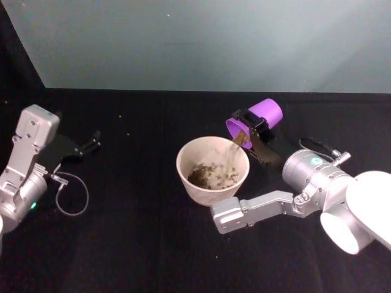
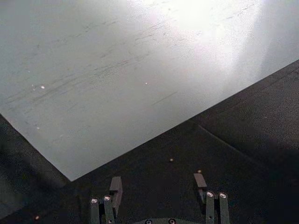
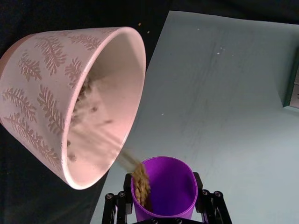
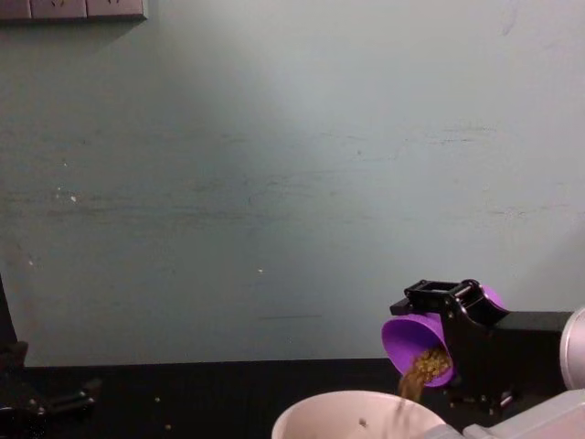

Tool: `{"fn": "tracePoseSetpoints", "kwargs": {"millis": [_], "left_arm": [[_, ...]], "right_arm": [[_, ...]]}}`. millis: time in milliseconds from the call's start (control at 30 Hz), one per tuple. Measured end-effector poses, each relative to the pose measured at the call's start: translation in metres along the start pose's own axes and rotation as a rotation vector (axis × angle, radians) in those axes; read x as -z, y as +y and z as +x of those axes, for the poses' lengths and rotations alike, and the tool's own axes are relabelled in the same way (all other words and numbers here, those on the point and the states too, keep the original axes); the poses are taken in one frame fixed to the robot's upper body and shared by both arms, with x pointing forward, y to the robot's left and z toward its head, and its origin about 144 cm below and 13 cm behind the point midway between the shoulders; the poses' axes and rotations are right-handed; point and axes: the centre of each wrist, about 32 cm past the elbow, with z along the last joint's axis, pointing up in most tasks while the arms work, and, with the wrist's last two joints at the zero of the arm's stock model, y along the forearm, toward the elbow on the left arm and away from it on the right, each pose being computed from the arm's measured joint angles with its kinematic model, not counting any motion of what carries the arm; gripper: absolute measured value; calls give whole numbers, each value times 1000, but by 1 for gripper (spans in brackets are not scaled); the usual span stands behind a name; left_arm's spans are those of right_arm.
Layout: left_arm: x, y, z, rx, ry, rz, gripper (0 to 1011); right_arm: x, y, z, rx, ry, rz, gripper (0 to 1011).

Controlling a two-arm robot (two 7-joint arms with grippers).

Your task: Pick up the cup and pour the mung beans from the cup into the bowl.

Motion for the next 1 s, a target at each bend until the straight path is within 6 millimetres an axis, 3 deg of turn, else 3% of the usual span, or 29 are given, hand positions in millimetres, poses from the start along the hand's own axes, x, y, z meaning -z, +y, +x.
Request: {"fn": "tracePoseSetpoints", "kwargs": {"millis": [1000], "left_arm": [[0, 0, 0, 0, 0, 0, 1000]], "right_arm": [[1, -1, 11, 34, -177, -32, 730]]}}
